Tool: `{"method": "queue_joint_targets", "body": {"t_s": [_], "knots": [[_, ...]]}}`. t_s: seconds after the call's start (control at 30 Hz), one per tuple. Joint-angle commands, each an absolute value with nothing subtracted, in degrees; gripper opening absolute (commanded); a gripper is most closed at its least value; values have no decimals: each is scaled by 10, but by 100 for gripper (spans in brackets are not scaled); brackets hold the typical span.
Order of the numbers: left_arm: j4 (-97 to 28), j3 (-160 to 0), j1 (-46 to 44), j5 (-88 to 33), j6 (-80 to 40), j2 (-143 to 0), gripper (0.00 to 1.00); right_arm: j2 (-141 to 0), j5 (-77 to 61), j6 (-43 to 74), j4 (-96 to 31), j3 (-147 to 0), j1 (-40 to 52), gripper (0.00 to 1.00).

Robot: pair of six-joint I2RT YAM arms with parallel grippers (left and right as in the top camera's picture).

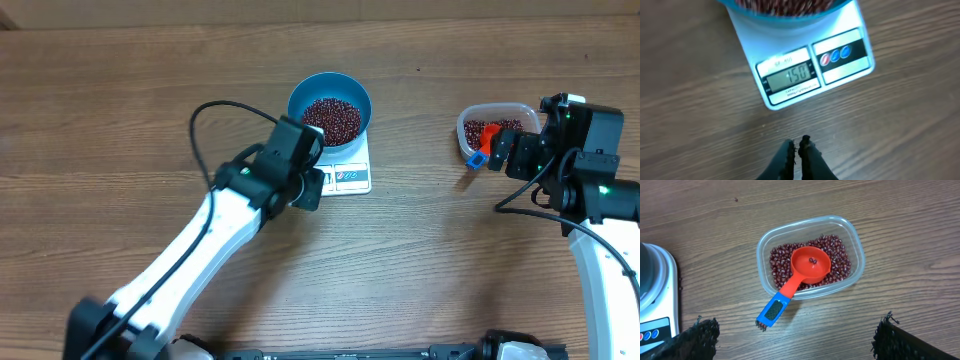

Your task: Scoop item into bowl and weigh 150g on scale

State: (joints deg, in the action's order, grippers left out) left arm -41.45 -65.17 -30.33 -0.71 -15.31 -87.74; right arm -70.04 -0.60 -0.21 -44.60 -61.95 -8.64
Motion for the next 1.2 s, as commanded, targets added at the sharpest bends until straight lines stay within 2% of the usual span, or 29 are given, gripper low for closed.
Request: {"method": "queue_joint_targets", "body": {"t_s": [0.0,0.03,0.07,0.1,0.17,0.27,1.17], "knots": [[-406,-650,-303,-11,-234,-924,9,-701,-1,-1,-443,-634,-89,100],[-405,-650,-303,-12,-249,-937,12,-701,-1,-1,-442,-634,-89,100],[-405,-650,-303,-16,-256,-945,19,-701,-1,-1,-443,-634,-89,100],[-404,-650,-303,-28,-258,-954,39,-701,-1,-1,-443,-634,-89,100],[-404,-650,-303,-41,-258,-960,54,-701,-1,-1,-443,-634,-89,100],[-400,-650,-303,-41,-258,-960,99,-701,-1,-1,-443,-634,-89,100],[-368,-650,-303,-39,-258,-960,100,-701,-1,-1,-443,-634,-89,100]]}}
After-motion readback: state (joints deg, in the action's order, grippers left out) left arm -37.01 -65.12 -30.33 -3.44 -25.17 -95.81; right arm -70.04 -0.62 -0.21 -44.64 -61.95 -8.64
